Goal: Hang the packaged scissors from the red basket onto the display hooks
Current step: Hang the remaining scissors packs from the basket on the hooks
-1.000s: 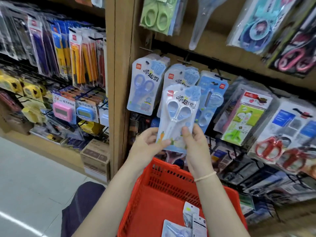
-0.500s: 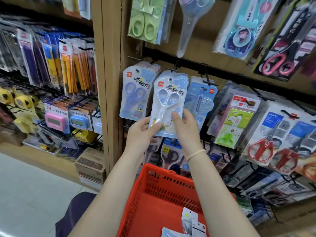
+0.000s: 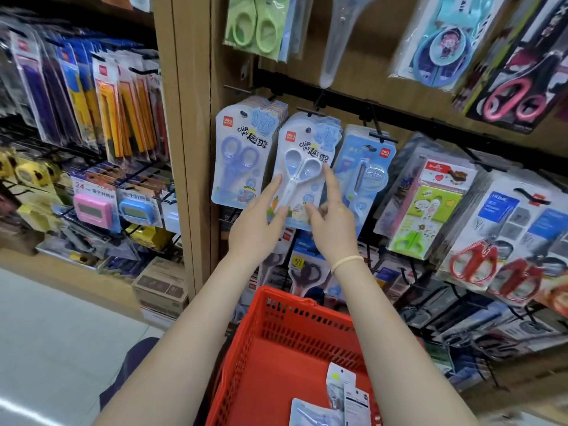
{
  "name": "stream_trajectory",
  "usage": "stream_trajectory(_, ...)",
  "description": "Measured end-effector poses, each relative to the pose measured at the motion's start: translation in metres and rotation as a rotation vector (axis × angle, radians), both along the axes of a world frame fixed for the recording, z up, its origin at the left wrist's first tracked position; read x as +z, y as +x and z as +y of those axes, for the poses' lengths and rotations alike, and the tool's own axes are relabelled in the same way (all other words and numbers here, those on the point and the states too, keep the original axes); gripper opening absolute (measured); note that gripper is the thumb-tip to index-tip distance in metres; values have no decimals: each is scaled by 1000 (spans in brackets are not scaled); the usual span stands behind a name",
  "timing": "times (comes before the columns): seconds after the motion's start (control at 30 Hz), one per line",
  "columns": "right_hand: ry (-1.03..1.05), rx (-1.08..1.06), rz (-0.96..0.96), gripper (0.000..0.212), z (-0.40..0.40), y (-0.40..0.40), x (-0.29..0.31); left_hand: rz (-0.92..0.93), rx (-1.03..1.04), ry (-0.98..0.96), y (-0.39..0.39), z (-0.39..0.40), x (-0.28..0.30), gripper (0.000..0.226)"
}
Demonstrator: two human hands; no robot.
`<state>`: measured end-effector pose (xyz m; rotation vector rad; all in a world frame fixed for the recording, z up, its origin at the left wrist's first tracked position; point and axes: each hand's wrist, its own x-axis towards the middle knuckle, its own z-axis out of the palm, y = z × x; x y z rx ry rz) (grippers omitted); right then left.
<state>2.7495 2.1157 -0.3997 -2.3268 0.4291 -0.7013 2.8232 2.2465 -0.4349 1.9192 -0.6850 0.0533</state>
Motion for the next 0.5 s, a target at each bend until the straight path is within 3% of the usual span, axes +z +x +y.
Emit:
stream_trajectory(0.13,-94,-11,0,67,-5,-8,-9,-88,72,187,0,-5,-13,61)
stream_trajectory(0.27,-84,-27,-77,40,-4,-53,-61,-168,125,211,-41,7,-68,61)
stream_trajectory(0.4,124,-109,184,12,-24,-108,-165,-70,69,546,-95,29,-169,75)
stream_trajectory(0.5,346,-162,457,16,-41,-149,-242,25,86,787,-134,39,-225,94)
